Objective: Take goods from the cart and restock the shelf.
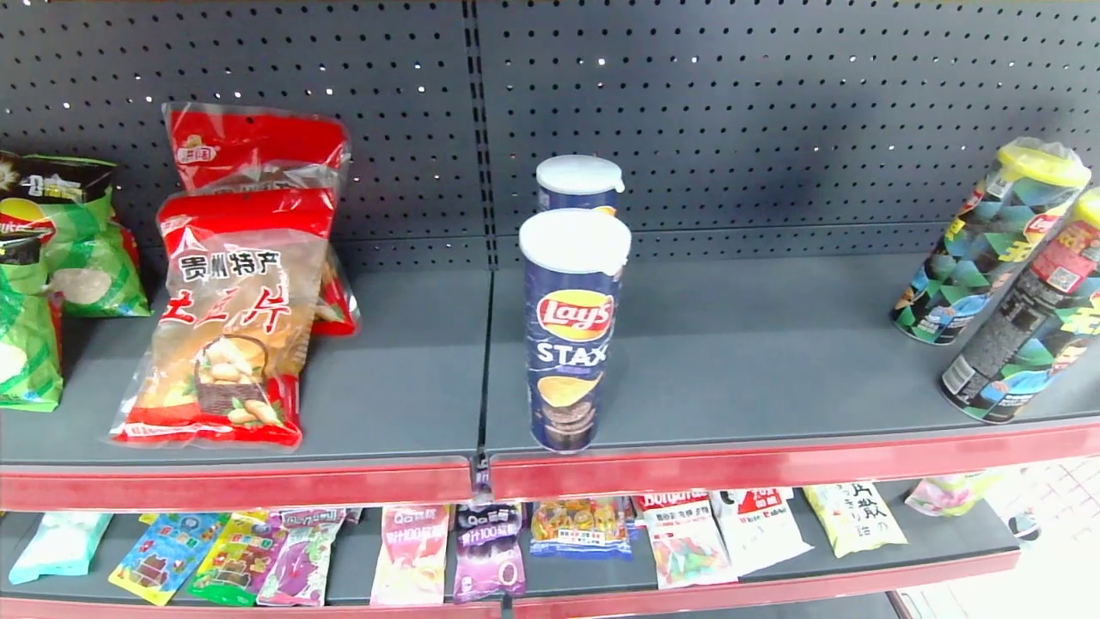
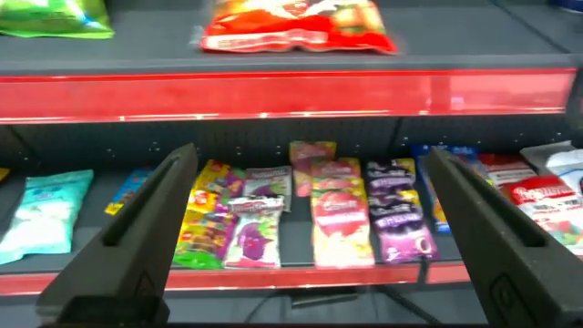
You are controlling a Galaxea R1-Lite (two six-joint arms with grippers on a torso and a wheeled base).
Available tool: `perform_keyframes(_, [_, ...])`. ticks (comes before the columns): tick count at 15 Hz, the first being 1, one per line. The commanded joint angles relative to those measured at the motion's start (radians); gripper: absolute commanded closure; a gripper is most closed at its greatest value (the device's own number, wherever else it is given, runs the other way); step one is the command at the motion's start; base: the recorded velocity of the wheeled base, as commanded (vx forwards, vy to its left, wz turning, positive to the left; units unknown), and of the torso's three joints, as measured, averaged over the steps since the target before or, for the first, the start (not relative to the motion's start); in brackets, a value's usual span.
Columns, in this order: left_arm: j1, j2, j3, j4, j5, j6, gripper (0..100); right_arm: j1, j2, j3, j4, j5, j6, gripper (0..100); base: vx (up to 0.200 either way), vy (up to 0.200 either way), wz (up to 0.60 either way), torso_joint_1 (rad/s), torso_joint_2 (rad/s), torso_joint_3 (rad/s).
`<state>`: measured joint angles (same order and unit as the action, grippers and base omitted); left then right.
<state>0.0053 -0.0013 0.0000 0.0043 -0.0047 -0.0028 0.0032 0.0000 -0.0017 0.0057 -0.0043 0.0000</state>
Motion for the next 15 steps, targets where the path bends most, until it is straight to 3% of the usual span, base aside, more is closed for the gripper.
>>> perform_keyframes(1, [0.001,0.001,0.000,0.000,0.000,0.000,0,0.000,0.000,0.000,0.000,0.000,0.000,0,0.000,-0.200,0.00,-0.002,-0.01,0.007])
perform_keyframes(15, [0.001,0.001,0.000,0.000,0.000,0.000,0,0.000,0.000,0.000,0.000,0.001,0.000,0,0.000,-0.200,0.00,0.003,0.00,0.001])
